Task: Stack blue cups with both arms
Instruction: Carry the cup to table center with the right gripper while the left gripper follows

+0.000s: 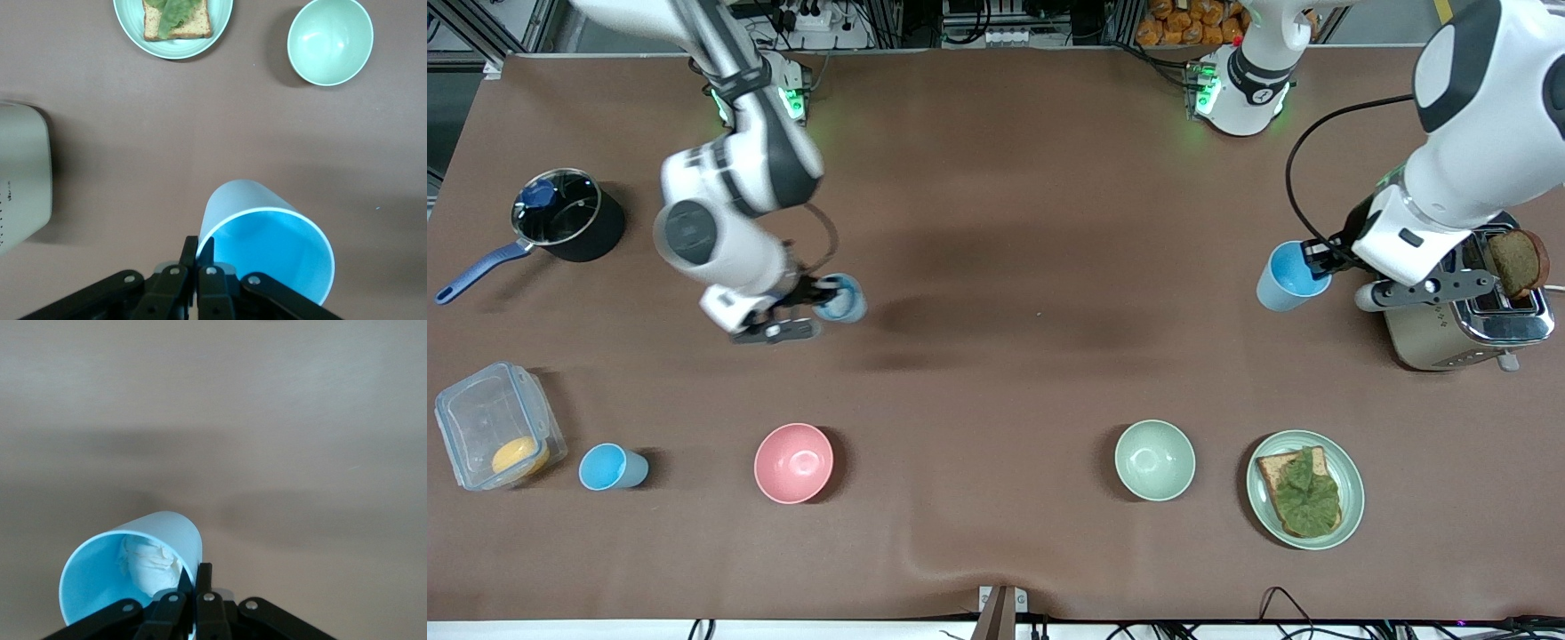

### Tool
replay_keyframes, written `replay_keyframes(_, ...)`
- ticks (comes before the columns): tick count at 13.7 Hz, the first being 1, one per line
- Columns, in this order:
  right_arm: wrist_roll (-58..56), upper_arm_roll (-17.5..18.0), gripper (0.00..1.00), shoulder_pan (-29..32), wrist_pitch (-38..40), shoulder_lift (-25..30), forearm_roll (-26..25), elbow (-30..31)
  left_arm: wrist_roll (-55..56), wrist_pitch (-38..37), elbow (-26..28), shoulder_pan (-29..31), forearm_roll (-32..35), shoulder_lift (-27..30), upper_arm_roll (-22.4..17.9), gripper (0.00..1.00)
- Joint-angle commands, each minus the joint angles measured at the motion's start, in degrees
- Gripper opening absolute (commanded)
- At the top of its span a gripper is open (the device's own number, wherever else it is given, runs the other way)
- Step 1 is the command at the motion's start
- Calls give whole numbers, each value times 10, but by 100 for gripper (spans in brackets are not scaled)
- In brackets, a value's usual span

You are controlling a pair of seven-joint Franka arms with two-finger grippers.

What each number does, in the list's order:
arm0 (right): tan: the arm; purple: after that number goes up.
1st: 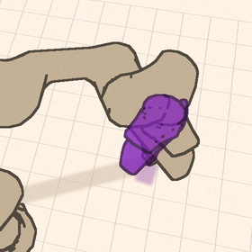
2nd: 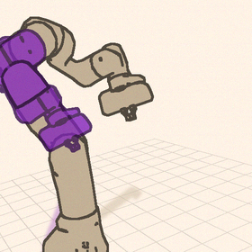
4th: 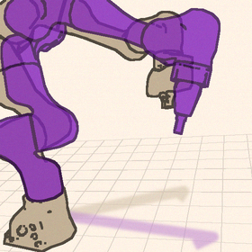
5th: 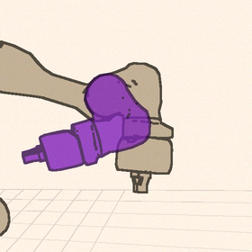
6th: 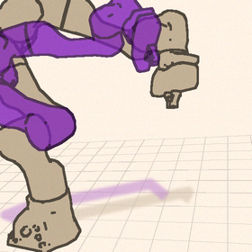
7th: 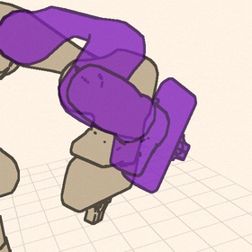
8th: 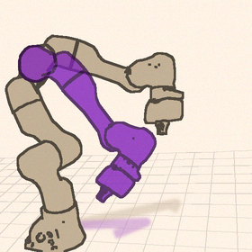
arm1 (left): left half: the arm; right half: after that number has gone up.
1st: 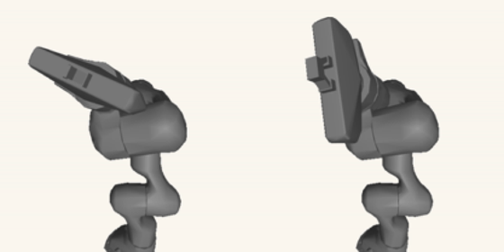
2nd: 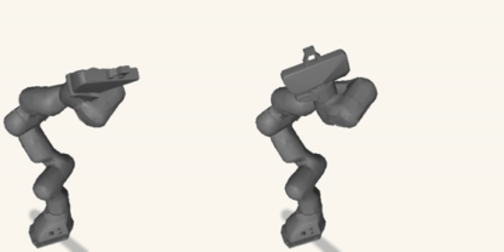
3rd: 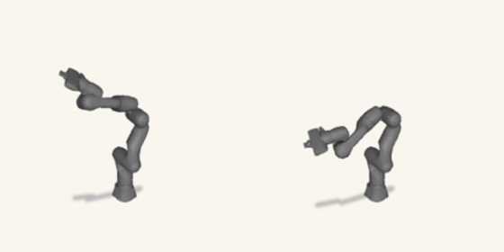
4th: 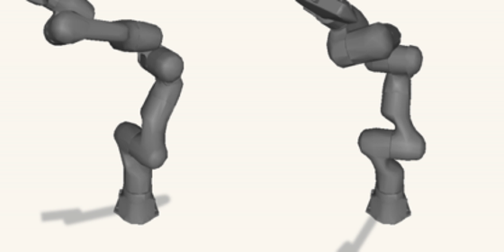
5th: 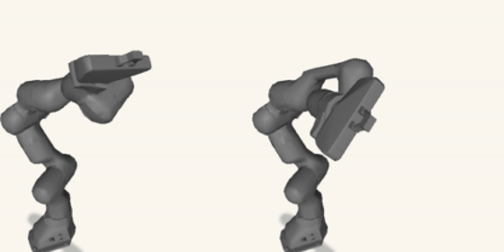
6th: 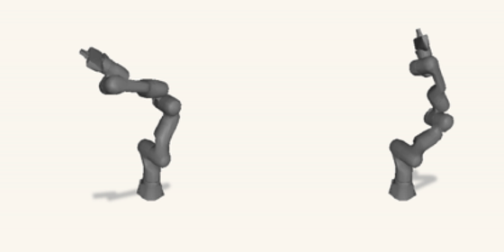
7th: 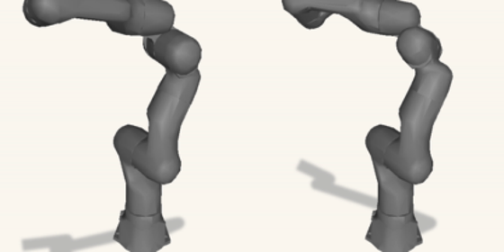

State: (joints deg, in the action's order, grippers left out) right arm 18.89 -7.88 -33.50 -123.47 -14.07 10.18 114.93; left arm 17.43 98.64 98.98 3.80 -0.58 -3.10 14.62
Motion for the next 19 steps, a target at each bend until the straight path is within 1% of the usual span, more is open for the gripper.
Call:
replay_keyframes(1, 108, -8, 0, -83, -55, -25, 11, 3, -11, -13, -12, 4, -4, -3, 3, 0)
replay_keyframes(4, 181, -8, 0, -146, -138, -74, 47, 1, -9, -17, -10, 3, -7, -2, 4, 0)
replay_keyframes(6, 209, -8, 0, -166, -188, -105, 54, -1, -5, -22, -11, 2, -8, -3, 6, 0)
replay_keyframes(8, 237, -9, 0, -184, -203, -135, 54, -18, -1, -21, -12, -3, -9, -3, 9, 0)
replay_keyframes(11, 257, -8, 0, -185, -202, -139, 54, -26, 4, -22, -11, -9, -13, -4, 19, 0)
replay_keyframes(12, 257, -8, 7, -183, -198, -139, 54, -31, 17, -21, -12, -12, -24, -4, 23, 0)
replay_keyframes(13, 254, -8, 29, -180, -196, -139, 54, -36, 35, -21, -12, -15, -37, -6, 28, 0)
replay_keyframes(14, 254, -9, 83, -179, -196, -139, 54, -37, 53, -21, -13, -21, -41, -8, 33, 0)
replay_keyframes(15, 256, -9, 100, -179, -195, -138, 54, -37, 74, -21, -14, -24, -41, -9, 41, 0)
replay_keyframes(17, 253, -11, 100, -178, -190, -133, 53, -38, 110, -18, -14, -24, -39, -16, 72, 0)
replay_keyframes(18, 251, -14, 100, -177, -162, -123, 53, -44, 124, -18, -14, -24, -38, -16, 83, 0)
replay_keyframes(19, 246, -19, 100, -168, -117, -111, 51, -58, 136, -18, -14, -24, -37, -17, 93, 0)
